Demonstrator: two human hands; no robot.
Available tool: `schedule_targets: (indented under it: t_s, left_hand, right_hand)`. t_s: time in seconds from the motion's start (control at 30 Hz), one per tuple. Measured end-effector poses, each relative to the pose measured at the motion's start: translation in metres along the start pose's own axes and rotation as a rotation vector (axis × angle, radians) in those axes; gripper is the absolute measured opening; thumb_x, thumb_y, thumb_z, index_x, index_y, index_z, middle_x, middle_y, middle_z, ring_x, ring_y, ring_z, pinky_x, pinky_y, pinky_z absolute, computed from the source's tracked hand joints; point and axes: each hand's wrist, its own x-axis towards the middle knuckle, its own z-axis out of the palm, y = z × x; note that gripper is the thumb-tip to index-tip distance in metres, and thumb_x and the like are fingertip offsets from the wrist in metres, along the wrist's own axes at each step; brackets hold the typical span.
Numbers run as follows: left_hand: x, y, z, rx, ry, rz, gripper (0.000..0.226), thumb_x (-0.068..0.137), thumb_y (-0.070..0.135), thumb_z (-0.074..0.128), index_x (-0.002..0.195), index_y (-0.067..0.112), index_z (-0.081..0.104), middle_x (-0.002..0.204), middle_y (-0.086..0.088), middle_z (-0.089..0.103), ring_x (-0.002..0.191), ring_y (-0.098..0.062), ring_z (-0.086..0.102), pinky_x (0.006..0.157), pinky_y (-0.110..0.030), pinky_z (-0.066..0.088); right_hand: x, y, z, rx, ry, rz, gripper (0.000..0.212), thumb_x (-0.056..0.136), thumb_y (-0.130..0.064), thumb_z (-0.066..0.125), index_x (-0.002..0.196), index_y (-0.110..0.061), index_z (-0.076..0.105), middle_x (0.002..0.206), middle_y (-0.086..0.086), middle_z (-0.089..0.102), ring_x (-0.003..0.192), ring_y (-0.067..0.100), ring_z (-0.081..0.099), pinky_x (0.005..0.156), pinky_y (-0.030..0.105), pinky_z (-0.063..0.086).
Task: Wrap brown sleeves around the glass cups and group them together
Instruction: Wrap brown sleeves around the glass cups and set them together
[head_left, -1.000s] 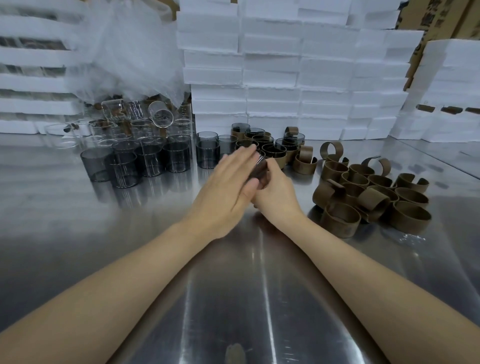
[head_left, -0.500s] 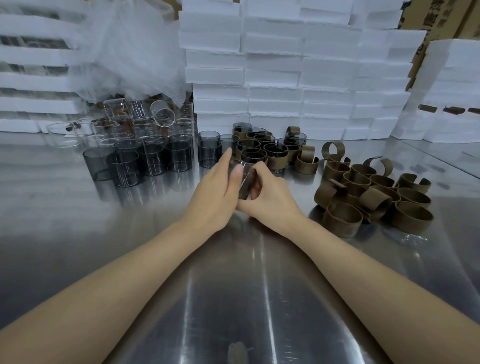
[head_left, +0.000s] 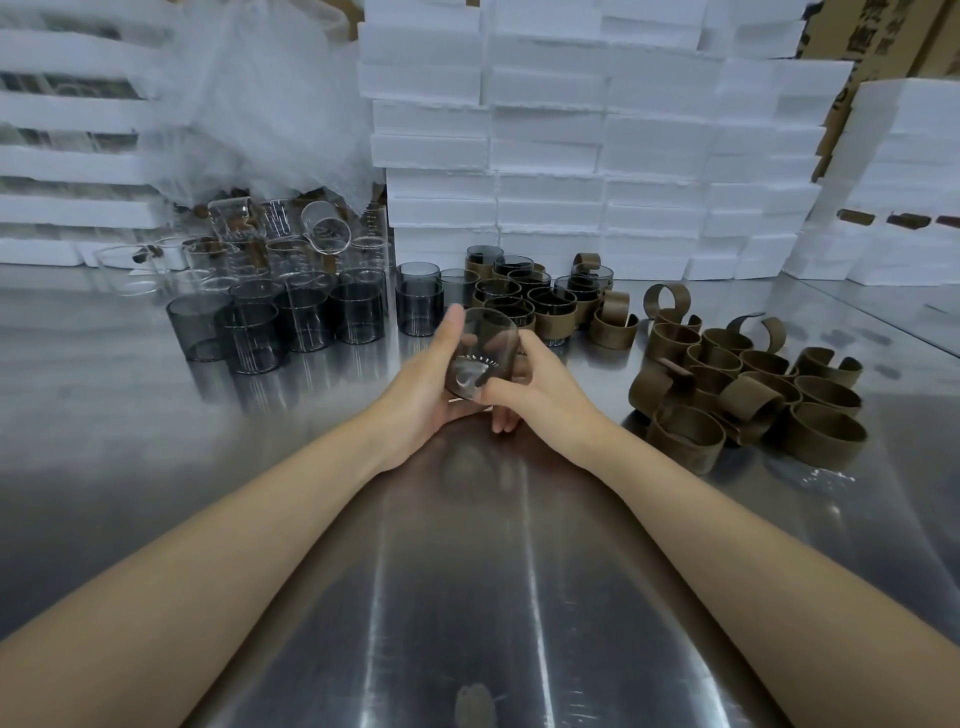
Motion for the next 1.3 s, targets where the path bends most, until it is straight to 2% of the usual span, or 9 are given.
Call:
schedule_targets:
  t_s: [0.1,0.23,0.4,0.57,0.67,0.73,0.83,1.13,1.3]
  left_hand:
    - [-0.001,-0.005,-0.001,0.111,-0.146,0.064,0.054,0.090,0.050,0.052,0.115,0.003,0.061,0.094,-0.016,0.070,0.080,-0.030,0.064,0.086,-0.040,0.053]
    - [0.002,-0.012,0.000,0.223,0.080,0.138,0.021,0.089,0.021,0.070,0.108,0.021,0.063,0.100,0.005,0.073,0.095,-0.011,0.068,0.084,-0.021,0.050]
    - [0.002,-0.016,0.000,0.306,0.177,0.169,0.052,0.074,0.020,0.084,0.117,0.030,0.056,0.107,0.013,0.068,0.088,0.009,0.066,0.075,-0.010,0.050]
    - [0.000,-0.015,0.000,0.426,0.189,0.179,0.071,0.067,0.016,0.089,0.125,0.030,0.051,0.111,0.019,0.065,0.102,0.010,0.058,0.099,-0.021,0.042]
    - [-0.001,-0.015,0.000,0.434,0.191,0.185,0.071,0.066,0.013,0.089,0.125,0.029,0.051,0.115,0.017,0.065,0.107,0.007,0.058,0.101,-0.023,0.040]
    - [-0.001,-0.015,0.000,0.445,0.185,0.185,0.072,0.066,0.012,0.089,0.125,0.029,0.051,0.114,0.017,0.064,0.104,0.010,0.057,0.099,-0.021,0.040]
    - [-0.001,-0.017,-0.001,0.480,0.160,0.196,0.075,0.067,0.011,0.088,0.129,0.026,0.051,0.117,0.016,0.063,0.108,0.009,0.055,0.101,-0.019,0.040]
    - [0.004,-0.021,-0.004,0.549,0.135,0.231,0.071,0.066,0.016,0.089,0.120,0.036,0.047,0.111,0.021,0.062,0.104,0.016,0.053,0.084,-0.005,0.038]
    - [0.006,-0.024,-0.004,0.543,0.137,0.248,0.068,0.066,0.012,0.089,0.111,0.042,0.049,0.111,0.022,0.062,0.105,0.016,0.054,0.088,-0.005,0.039]
  right_hand:
    - [0.001,0.001,0.000,-0.088,0.035,0.033,0.051,0.068,-0.009,0.065,0.117,-0.013,0.050,0.080,0.003,0.064,0.049,0.016,0.059,0.049,0.026,0.048]
    - [0.001,0.003,0.000,-0.515,0.088,-0.038,0.054,0.077,-0.013,0.063,0.128,-0.016,0.045,0.103,0.004,0.066,0.084,0.022,0.063,0.073,0.036,0.052]
    - [-0.001,-0.008,-0.013,-1.236,0.138,-0.094,0.020,0.087,-0.025,0.053,0.104,-0.015,0.050,0.094,0.009,0.062,0.086,0.033,0.061,0.059,0.032,0.035]
    - [-0.002,-0.017,-0.029,-1.478,0.311,0.017,0.025,0.089,-0.024,0.052,0.109,-0.012,0.059,0.112,0.009,0.059,0.111,0.030,0.050,0.085,0.039,0.037]
    - [-0.005,-0.017,-0.034,-1.550,0.294,0.234,0.034,0.090,-0.032,0.048,0.116,-0.013,0.060,0.127,0.013,0.052,0.126,0.034,0.040,0.111,0.056,0.021]
    - [-0.007,-0.016,-0.032,-1.557,0.255,0.374,0.034,0.091,-0.030,0.045,0.118,-0.016,0.058,0.130,0.012,0.047,0.131,0.037,0.034,0.109,0.070,0.005]
    - [-0.008,-0.015,-0.031,-1.532,0.177,0.492,0.040,0.092,-0.028,0.044,0.129,-0.015,0.051,0.134,0.012,0.042,0.132,0.039,0.033,0.105,0.076,0.008]
    - [-0.006,-0.021,-0.025,-1.300,0.218,0.031,0.045,0.085,-0.008,0.057,0.129,-0.010,0.049,0.134,0.012,0.040,0.123,0.031,0.040,0.099,0.039,0.037]
    - [-0.006,-0.016,-0.021,-1.192,0.174,0.172,0.027,0.090,-0.010,0.051,0.117,-0.005,0.051,0.124,0.015,0.046,0.113,0.035,0.047,0.077,0.036,0.039]
